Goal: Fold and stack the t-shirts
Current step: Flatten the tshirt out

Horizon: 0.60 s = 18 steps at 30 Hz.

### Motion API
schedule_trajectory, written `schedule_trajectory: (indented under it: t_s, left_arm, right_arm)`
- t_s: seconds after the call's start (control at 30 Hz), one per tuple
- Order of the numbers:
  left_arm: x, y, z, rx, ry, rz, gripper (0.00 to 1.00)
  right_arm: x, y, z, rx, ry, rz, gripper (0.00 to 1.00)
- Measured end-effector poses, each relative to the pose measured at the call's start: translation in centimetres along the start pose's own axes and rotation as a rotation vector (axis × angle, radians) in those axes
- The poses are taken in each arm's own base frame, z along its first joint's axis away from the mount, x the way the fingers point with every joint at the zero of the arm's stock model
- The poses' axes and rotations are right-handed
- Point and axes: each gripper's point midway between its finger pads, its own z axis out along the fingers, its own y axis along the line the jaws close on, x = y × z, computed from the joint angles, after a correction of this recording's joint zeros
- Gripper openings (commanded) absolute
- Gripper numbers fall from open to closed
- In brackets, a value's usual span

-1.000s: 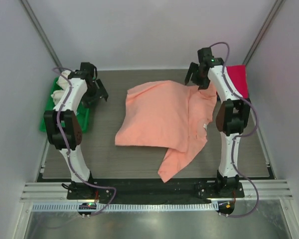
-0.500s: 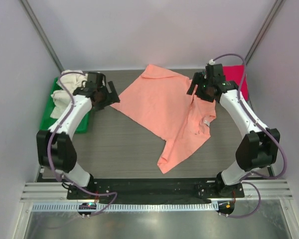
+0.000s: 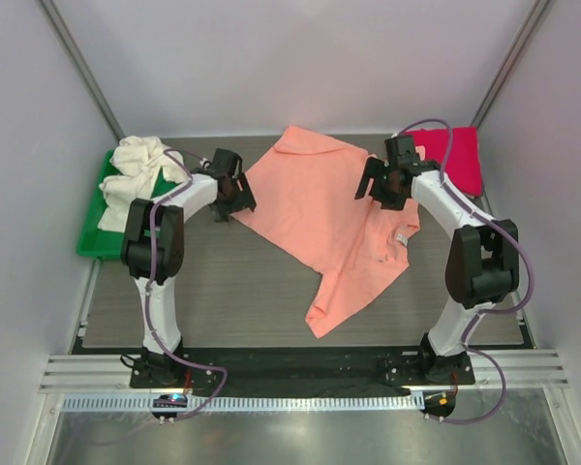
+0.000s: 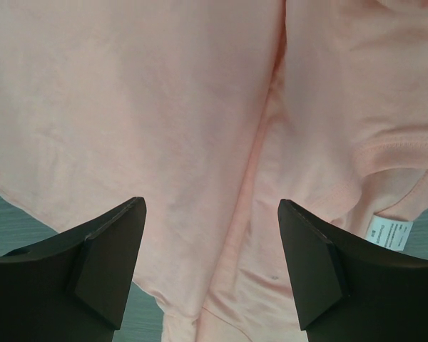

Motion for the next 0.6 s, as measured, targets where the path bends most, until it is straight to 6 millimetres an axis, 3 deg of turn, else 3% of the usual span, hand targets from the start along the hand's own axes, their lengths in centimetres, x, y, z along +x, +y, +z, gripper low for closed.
schedule_trajectory:
  t_s: [0.07, 0.1, 0.27, 0.37, 0.53, 0.6]
  left_arm:
    - [-0.5, -0.2, 0.4, -0.002, -0.018, -0.019, 0.34]
    - [-0.6, -0.2, 0.7, -0.001, -0.026, -0.024, 0.04]
    - [-1.5, 0.6, 1.4, -0.046, -0.065, -0.060, 0.00]
    - [-0.5, 2.5, 0.5, -0.090, -0.079, -0.097, 0.00]
    - [5.4, 10.7, -4.8, -0.197, -0.047, -0.214, 0.00]
    - [7.2, 12.8, -7.3, -0.219, -0.054, -0.257, 0.00]
  right_arm:
    - [-0.4, 0.2, 0.5, -0.002, -0.004, -0.001, 0.81]
    - [-0.5, 0.2, 0.9, -0.001, -0.001, 0.000, 0.81]
    - [-1.2, 0.5, 4.2, 0.013, 0.032, 0.003, 0.81]
    - [-1.9, 1.0, 6.6, 0.011, 0.052, 0.006, 0.81]
    - [-2.4, 1.7, 9.5, 0.006, 0.076, 0.004, 0.81]
    - [-1.9, 1.8, 10.1, 0.008, 0.095, 0.000, 0.81]
